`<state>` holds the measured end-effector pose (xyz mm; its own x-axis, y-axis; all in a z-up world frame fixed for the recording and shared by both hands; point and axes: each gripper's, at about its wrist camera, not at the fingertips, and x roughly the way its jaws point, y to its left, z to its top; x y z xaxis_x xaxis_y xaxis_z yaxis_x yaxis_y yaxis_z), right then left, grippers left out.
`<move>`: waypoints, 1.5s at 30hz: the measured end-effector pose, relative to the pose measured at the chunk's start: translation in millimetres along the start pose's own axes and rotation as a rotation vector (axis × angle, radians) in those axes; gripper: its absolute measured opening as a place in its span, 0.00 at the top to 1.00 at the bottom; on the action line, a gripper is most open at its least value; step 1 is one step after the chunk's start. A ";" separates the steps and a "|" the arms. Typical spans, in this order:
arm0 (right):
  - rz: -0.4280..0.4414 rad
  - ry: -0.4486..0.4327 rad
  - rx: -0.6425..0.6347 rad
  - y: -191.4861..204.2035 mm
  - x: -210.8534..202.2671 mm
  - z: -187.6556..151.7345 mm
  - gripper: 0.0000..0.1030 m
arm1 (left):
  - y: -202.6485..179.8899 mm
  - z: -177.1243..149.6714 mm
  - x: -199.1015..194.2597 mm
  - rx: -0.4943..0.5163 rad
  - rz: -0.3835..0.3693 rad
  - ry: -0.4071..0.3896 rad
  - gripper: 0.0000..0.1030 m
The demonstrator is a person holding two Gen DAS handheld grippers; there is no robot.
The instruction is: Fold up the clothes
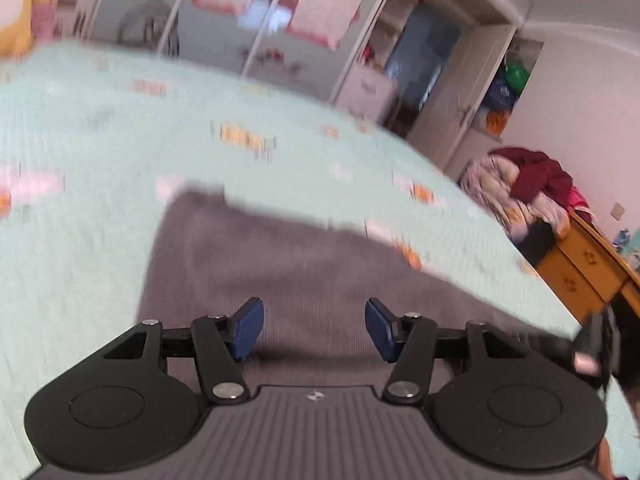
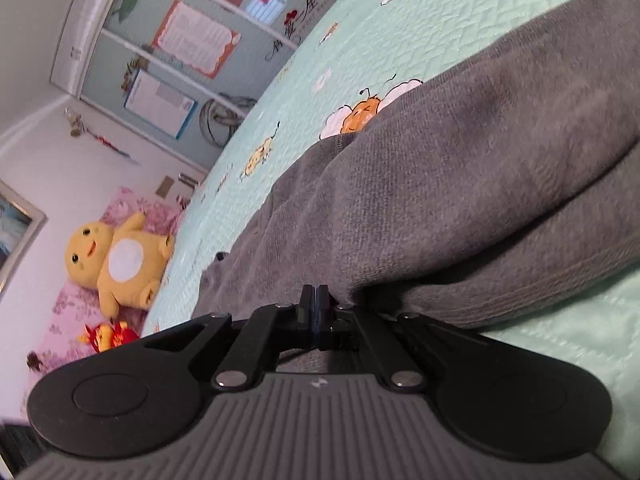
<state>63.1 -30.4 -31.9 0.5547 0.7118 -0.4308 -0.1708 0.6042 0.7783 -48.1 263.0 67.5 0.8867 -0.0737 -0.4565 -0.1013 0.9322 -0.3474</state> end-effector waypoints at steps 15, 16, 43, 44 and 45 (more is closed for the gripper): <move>-0.014 0.031 -0.061 2.4 -5.7 -0.6 1.00 | 13.4 6.7 59.2 0.124 0.068 0.097 0.50; -0.013 0.031 -0.061 1.3 -5.6 0.3 1.00 | 2.4 5.8 53.5 0.170 0.032 0.060 0.45; -0.112 -0.121 -0.115 14.5 -24.6 -4.8 0.71 | -70.3 -58.1 72.1 0.526 0.152 0.126 0.38; -0.123 -0.125 -0.119 13.9 -24.1 -5.1 0.71 | -70.3 -58.2 72.1 0.525 0.152 0.125 0.38; -0.133 -0.128 -0.123 13.2 -23.6 -5.5 0.72 | -70.3 -58.4 72.2 0.524 0.152 0.125 0.38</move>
